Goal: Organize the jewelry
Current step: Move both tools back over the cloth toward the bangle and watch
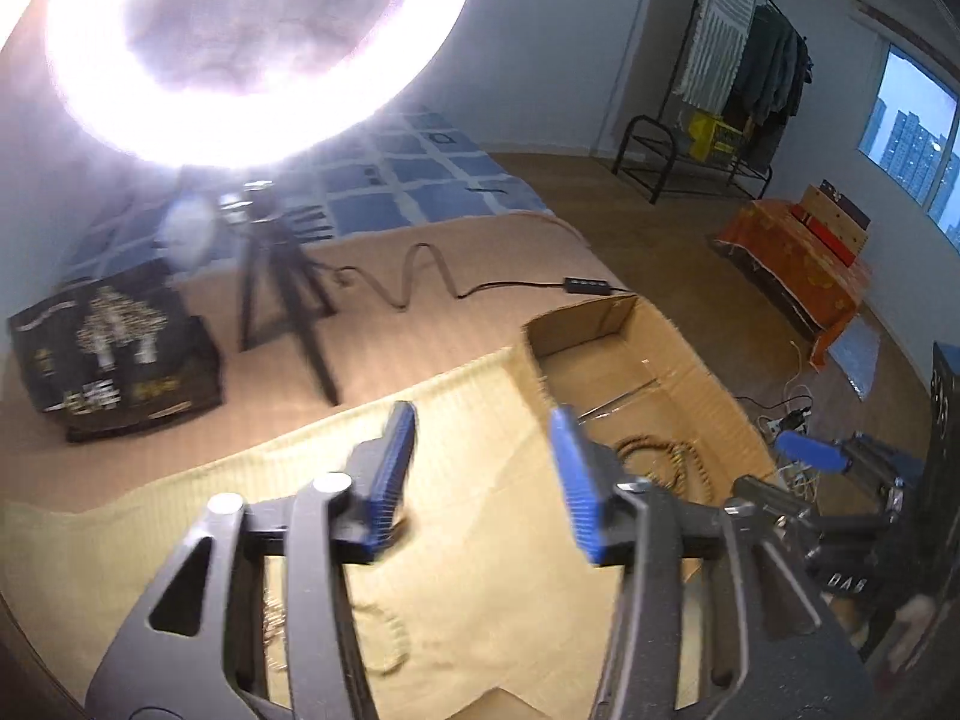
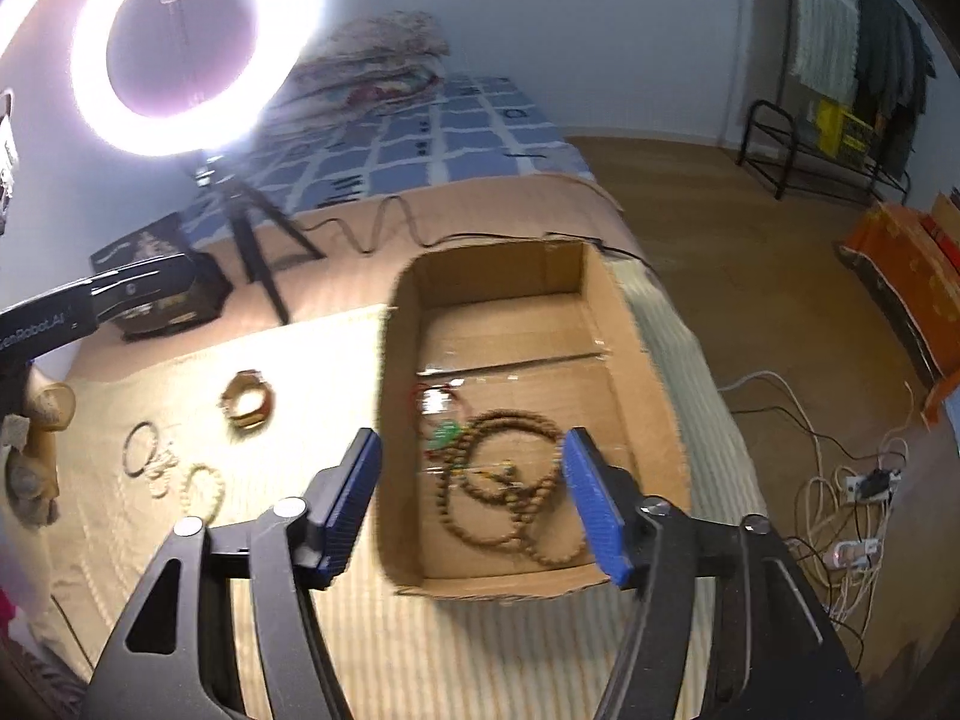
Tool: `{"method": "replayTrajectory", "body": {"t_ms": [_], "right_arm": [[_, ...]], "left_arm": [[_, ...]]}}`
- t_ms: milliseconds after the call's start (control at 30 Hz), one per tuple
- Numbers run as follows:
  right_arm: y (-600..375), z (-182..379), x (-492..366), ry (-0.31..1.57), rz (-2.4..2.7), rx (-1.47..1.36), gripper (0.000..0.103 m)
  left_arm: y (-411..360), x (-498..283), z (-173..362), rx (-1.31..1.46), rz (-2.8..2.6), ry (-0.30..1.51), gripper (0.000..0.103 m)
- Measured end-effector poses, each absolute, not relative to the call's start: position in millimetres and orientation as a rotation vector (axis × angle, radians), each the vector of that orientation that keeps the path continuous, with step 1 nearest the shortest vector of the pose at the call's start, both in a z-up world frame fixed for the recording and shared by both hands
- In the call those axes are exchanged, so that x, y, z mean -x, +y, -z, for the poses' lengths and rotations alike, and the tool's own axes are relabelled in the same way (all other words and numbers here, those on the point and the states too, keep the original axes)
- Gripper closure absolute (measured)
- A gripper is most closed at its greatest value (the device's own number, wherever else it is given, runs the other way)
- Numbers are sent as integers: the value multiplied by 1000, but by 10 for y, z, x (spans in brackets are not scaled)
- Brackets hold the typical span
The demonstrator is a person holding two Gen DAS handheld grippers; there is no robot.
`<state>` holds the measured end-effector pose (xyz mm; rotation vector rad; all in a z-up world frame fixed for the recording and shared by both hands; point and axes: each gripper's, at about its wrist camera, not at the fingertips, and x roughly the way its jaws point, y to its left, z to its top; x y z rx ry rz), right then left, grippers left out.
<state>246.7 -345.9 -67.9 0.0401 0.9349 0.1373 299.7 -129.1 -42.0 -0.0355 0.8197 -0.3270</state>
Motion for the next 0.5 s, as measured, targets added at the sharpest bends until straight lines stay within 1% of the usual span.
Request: {"method": "replayTrajectory", "body": {"t_ms": [267, 500], "right_arm": [[-3030, 620, -2341, 911, -229, 3, 33], [-2695, 689, -2350, 934, -308, -29, 33]], "left_arm": [[-415, -2586, 443, 39, 207, 836, 45], [282, -2367, 762, 104, 104, 904, 45]]}}
